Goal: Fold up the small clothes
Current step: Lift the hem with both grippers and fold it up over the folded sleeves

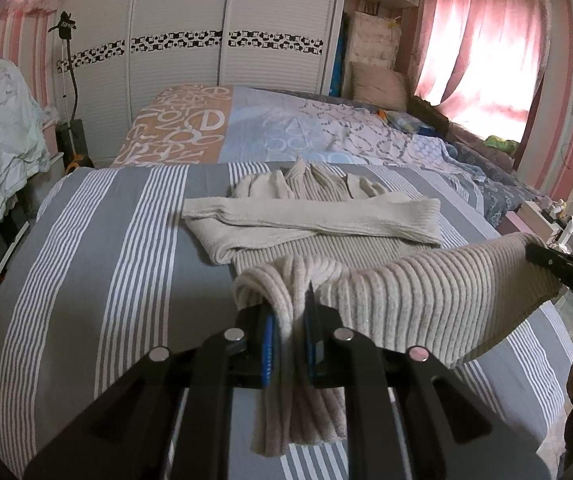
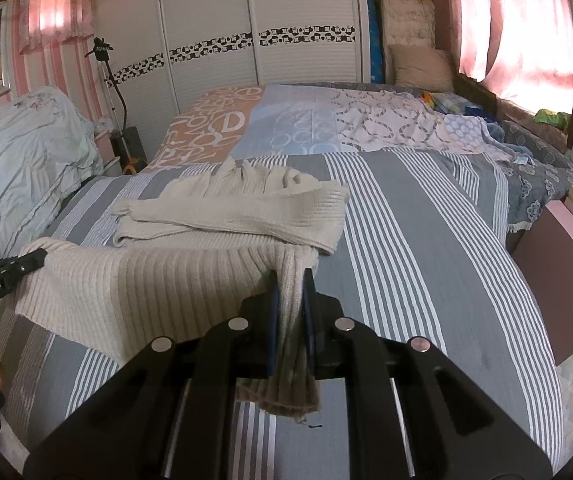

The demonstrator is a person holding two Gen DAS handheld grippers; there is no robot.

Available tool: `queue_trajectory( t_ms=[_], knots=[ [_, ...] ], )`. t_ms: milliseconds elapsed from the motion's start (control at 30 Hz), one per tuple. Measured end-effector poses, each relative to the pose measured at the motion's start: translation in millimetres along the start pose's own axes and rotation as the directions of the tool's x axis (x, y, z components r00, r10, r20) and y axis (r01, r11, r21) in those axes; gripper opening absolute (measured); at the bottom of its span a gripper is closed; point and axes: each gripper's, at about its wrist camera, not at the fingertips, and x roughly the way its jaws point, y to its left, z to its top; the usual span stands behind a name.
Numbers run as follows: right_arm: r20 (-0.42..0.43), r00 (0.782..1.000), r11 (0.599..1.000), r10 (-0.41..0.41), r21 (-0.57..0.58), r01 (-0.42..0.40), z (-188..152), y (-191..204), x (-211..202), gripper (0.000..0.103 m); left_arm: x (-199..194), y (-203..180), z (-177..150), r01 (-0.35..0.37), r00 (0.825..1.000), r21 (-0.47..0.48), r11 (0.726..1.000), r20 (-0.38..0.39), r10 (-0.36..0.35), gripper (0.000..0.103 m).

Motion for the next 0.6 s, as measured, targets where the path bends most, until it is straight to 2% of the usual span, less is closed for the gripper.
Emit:
queue_trajectory(
  t_ms=[367,600],
  knots=[
    [-0.008,1.000,1.000,-0.012,-0.003,0.012,16,-2,27,0.011,27,6,15,-0.004,1.000,0.010,1.000,-0.002,0.004,0.012],
    [-0.011,0.999,0.999,-0.049,-0.011,0.049,25,-4,46,0.011,41,10,25,-0.011,1.000,0.008,1.000,0.001,0.011,0.013]
  ],
)
